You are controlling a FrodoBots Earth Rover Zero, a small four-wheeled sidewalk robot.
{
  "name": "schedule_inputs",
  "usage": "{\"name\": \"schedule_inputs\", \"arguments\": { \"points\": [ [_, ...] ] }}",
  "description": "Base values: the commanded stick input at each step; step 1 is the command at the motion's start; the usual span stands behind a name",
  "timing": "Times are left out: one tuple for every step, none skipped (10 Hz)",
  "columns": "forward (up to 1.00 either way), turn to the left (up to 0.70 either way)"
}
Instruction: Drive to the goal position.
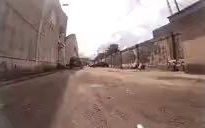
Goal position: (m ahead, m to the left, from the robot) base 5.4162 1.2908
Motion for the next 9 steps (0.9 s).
{"name": "schedule_inputs", "arguments": {
  "points": [
    [0.70,0.04],
    [0.70,0.04],
    [0.70,0.04],
    [0.70,0.04],
    [0.70,0.04],
    [0.70,0.04],
    [0.70,0.04],
    [0.70,0.04],
    [0.70,0.04]
  ]
}}
